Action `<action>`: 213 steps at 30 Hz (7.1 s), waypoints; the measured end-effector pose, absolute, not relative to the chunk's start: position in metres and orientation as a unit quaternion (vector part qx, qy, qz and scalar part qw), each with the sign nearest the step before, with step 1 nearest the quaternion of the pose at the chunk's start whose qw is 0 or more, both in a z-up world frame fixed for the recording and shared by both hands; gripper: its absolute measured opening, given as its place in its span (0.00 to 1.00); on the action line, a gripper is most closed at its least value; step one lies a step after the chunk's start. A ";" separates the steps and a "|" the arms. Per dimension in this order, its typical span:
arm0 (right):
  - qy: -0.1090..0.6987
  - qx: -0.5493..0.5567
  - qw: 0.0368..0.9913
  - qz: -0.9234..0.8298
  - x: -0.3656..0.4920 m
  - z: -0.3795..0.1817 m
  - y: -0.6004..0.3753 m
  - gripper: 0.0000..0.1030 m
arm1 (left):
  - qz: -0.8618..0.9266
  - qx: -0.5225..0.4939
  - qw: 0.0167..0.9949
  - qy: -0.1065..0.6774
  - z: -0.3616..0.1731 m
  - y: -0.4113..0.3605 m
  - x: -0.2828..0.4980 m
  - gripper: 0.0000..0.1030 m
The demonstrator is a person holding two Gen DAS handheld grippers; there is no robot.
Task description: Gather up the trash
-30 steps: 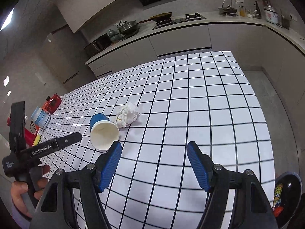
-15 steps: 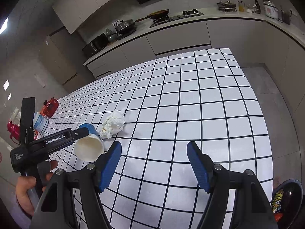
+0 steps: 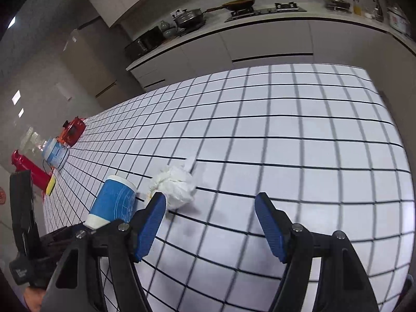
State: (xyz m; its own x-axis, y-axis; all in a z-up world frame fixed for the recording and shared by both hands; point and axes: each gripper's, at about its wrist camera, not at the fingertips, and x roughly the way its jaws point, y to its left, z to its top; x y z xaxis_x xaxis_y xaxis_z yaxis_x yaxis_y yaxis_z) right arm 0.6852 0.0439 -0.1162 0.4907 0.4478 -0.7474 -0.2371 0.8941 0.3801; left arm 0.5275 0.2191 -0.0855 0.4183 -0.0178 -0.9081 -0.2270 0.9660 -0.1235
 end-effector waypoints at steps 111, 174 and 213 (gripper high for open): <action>0.485 0.144 0.862 -0.012 0.257 -0.148 -0.403 0.69 | -0.174 0.015 0.867 0.467 -0.053 -0.205 0.265 0.74; 0.326 0.052 0.944 -0.021 0.065 -0.011 -0.307 0.94 | -0.011 -0.014 0.938 0.346 0.010 -0.122 0.075 0.88; 0.329 0.059 0.942 -0.013 0.073 -0.017 -0.293 0.94 | -0.018 -0.022 0.932 0.360 0.006 -0.106 0.083 0.88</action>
State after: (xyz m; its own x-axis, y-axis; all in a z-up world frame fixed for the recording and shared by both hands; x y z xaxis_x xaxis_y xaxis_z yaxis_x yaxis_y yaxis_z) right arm 0.0726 -0.2930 -0.0167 0.7828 0.0142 -0.6221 0.0633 0.9927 0.1023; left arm 0.0834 -0.1059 0.0060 0.7397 -0.0505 -0.6711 0.0182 0.9983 -0.0551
